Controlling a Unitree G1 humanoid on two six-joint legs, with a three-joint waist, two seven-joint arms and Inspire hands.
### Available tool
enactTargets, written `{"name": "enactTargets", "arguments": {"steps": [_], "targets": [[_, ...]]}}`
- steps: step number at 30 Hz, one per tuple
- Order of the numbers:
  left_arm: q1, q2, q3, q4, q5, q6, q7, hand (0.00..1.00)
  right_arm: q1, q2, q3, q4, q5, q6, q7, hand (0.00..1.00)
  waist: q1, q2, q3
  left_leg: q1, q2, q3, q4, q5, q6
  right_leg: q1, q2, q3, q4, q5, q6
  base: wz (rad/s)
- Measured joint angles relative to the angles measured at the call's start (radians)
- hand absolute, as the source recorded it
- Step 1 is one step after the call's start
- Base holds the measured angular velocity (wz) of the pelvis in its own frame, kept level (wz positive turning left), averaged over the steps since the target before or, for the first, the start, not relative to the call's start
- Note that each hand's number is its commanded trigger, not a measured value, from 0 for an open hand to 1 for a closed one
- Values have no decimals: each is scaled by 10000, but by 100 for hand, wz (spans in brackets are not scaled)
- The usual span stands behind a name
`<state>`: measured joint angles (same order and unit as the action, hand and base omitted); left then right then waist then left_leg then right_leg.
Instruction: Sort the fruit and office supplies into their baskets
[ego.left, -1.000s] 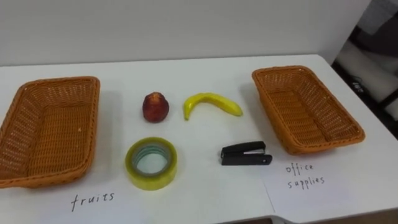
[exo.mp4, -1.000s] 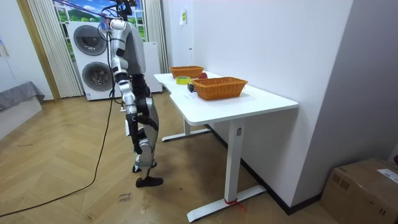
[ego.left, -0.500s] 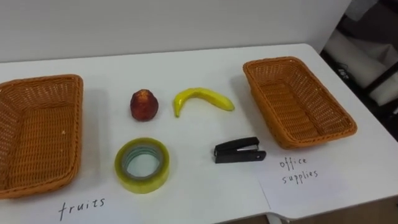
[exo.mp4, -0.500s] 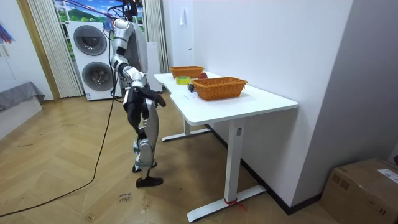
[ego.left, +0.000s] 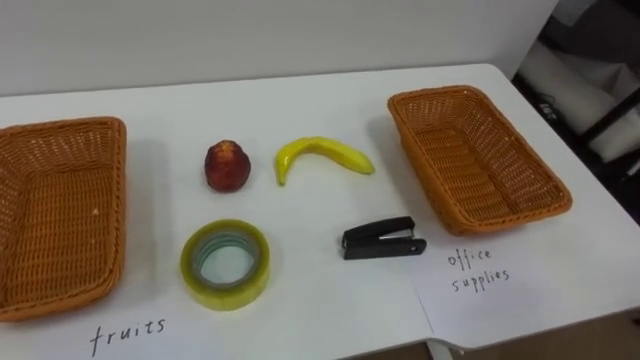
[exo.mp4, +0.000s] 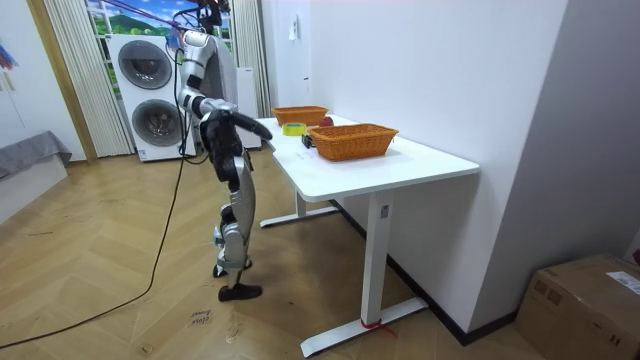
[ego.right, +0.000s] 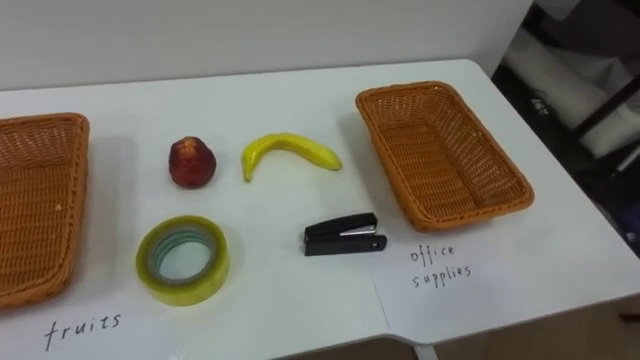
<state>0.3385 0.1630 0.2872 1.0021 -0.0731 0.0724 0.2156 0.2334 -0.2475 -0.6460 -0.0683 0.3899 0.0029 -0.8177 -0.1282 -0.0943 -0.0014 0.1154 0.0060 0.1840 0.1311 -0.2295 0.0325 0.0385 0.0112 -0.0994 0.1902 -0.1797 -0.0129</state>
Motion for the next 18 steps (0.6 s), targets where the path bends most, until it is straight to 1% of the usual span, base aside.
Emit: {"name": "enactTargets", "arguments": {"steps": [2, 4, 6, 8, 11, 13, 14, 16, 18], "targets": [[11, 27, -164, 44, -4, -6, -3, 0, -89, 0, 21, -159, -523, -1, 16, 0, 13, -76, 13, -11, 7, -49, -1, 0, 0, 7, -18, -98, -6, 1, -1, 7], [12, 6, -197, 106, -4, 12, -19, 0, -219, -1, 34, -426, -1034, 3, 14, 0, 60, -105, 17, -12, 30, -53, -3, -2, 0, 6, -18, -97, -7, 1, -1, 2], [-3, -24, -199, 119, 1, 10, -25, 0, -408, -5, 60, -1157, -1734, 1, 49, 0, 109, -58, 28, -30, 45, -49, -22, -3, 2, -26, -18, -72, -1, 3, 1, 0], [-102, -11, -199, 376, 31, -14, -17, 0, -709, -50, 85, -1547, -2151, -1, 154, 0, 146, -14, 32, -14, 52, -50, -32, -3, 3, -12, -17, -78, 14, 4, 0, 0], [-308, -39, -307, 644, 187, 2, -16, 0, -1161, -359, 238, -1863, -2851, -1, 387, 0, 173, 32, 73, -18, 53, -64, -25, -2, 3, -49, -30, -99, 109, 4, 0, 0], [-402, -73, -355, 744, 268, -3, -25, 0, -1464, -626, 421, -2138, -3359, 4, 720, 0, 217, 64, 85, -19, 61, -64, -7, -2, 3, -53, -34, -105, 136, 5, 0, 0], [-414, -82, -361, 751, 257, -4, -40, 0, -1531, -695, 469, -2213, -3399, 6, 799, 0, 239, 27, 64, -18, 62, -64, -7, -2, 3, -55, -35, -108, 142, 4, 0, 0], [-412, -135, -356, 772, 255, -12, -110, 0, -1974, -952, 763, -2490, -3408, 83, 1048, 0, 273, -4, 49, -31, 64, -64, -11, -2, 3, -60, -38, -117, 154, 4, 0, 0], [-393, -168, -360, 791, 236, -97, -115, 0, -2164, -1136, 868, -2697, -3383, 103, 1257, 0, 360, -34, 34, -10, 68, -64, 10, -2, 3, -34, -36, -130, 152, 5, -1, 0]]}}
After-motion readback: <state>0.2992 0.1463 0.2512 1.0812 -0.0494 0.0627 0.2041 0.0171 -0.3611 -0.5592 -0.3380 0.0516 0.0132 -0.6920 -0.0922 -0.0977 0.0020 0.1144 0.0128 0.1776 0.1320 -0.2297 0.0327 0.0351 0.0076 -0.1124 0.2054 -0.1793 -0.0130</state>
